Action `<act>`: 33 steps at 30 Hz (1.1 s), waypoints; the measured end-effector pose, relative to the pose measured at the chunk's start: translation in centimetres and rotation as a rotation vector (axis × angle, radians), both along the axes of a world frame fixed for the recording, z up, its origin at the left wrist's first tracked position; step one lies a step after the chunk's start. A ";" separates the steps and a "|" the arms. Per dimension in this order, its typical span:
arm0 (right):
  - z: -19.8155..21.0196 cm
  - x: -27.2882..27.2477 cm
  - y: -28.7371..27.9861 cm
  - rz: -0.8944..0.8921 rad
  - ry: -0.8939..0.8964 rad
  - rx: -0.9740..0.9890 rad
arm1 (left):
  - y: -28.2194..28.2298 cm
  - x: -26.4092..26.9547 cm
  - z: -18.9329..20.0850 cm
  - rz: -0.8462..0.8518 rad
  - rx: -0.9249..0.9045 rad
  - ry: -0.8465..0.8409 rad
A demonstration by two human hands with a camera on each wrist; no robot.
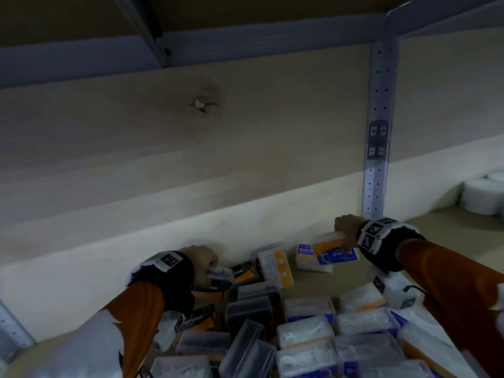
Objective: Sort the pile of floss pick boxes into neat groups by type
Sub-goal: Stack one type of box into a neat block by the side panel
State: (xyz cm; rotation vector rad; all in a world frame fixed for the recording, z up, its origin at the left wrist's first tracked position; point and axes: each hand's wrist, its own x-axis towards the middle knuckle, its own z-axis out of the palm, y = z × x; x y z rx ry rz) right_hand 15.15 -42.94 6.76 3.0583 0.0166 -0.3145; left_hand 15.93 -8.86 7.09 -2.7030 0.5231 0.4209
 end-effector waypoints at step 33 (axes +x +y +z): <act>2.8 -5.4 -2.5 -0.074 -0.048 0.049 | -4.3 -0.4 -2.6 0.058 -0.056 0.086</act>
